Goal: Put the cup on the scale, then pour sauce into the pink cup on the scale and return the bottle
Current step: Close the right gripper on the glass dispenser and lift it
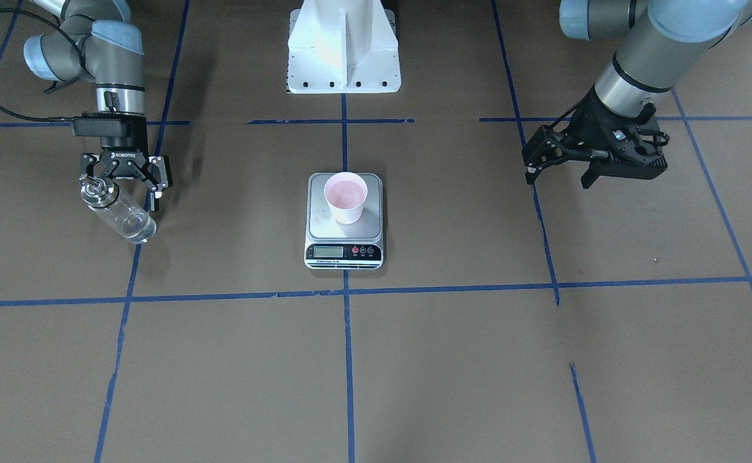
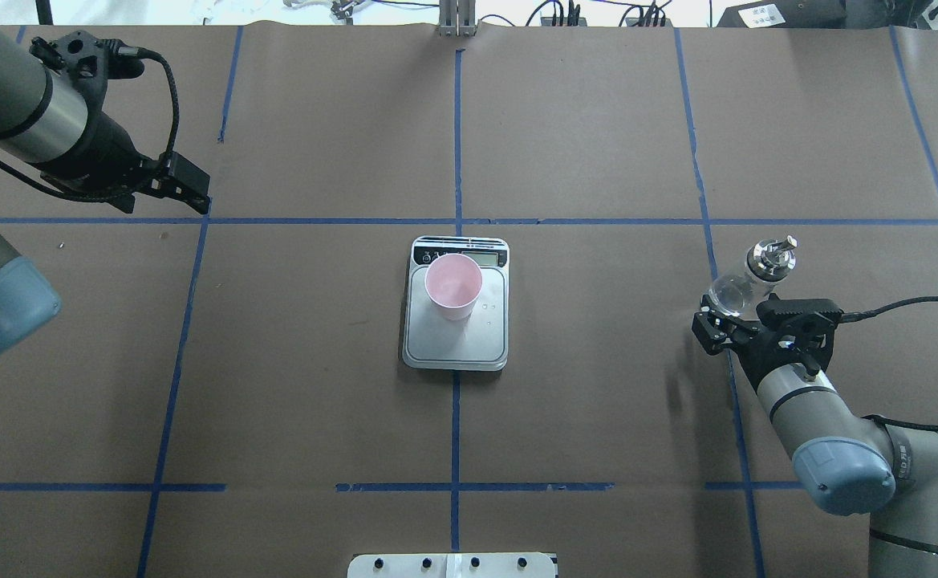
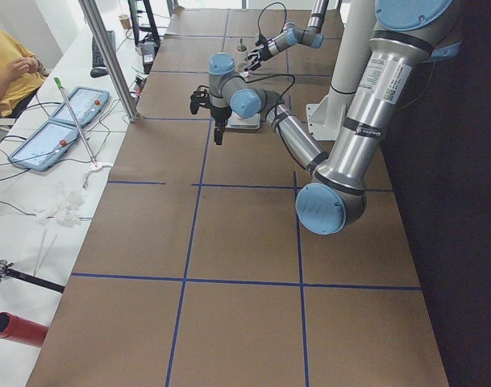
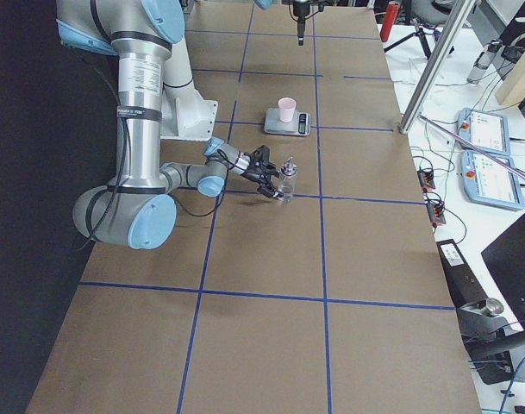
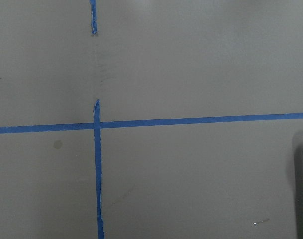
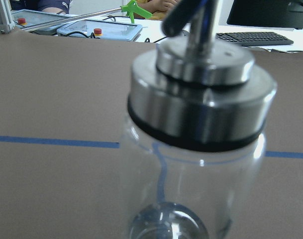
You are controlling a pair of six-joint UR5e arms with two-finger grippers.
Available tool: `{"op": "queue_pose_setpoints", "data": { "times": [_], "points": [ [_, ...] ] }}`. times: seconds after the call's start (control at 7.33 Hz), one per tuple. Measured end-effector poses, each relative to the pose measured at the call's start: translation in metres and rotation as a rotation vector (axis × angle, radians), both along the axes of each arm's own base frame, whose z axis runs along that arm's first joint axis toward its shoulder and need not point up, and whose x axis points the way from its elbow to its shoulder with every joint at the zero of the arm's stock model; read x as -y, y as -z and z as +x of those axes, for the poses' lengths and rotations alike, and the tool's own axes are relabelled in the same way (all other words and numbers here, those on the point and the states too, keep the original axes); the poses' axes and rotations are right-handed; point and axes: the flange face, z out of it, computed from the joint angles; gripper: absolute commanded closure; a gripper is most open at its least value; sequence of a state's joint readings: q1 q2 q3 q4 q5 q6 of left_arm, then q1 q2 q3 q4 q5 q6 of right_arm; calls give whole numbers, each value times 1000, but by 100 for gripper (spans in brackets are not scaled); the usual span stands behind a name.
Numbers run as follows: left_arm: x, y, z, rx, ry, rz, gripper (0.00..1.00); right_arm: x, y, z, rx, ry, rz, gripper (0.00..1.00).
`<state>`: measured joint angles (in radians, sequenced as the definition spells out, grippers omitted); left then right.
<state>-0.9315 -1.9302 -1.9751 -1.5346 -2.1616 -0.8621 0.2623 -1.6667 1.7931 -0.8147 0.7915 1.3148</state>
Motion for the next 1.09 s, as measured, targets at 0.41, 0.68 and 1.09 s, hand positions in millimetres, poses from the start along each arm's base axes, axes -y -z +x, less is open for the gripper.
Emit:
{"op": "queue_pose_setpoints", "data": {
  "times": [0.41, 0.68, 1.09],
  "points": [
    [0, 0, 0, 2, 2, 2, 0, 2, 0, -3, 5, -5, 3, 0],
    [1, -1, 0, 11, 11, 7, 0, 5, 5, -5, 12, -18, 15, 0],
    [2, -3, 1, 17, 13, 8, 0, 8, 5, -4, 16, -47, 32, 0]
  ]
}}
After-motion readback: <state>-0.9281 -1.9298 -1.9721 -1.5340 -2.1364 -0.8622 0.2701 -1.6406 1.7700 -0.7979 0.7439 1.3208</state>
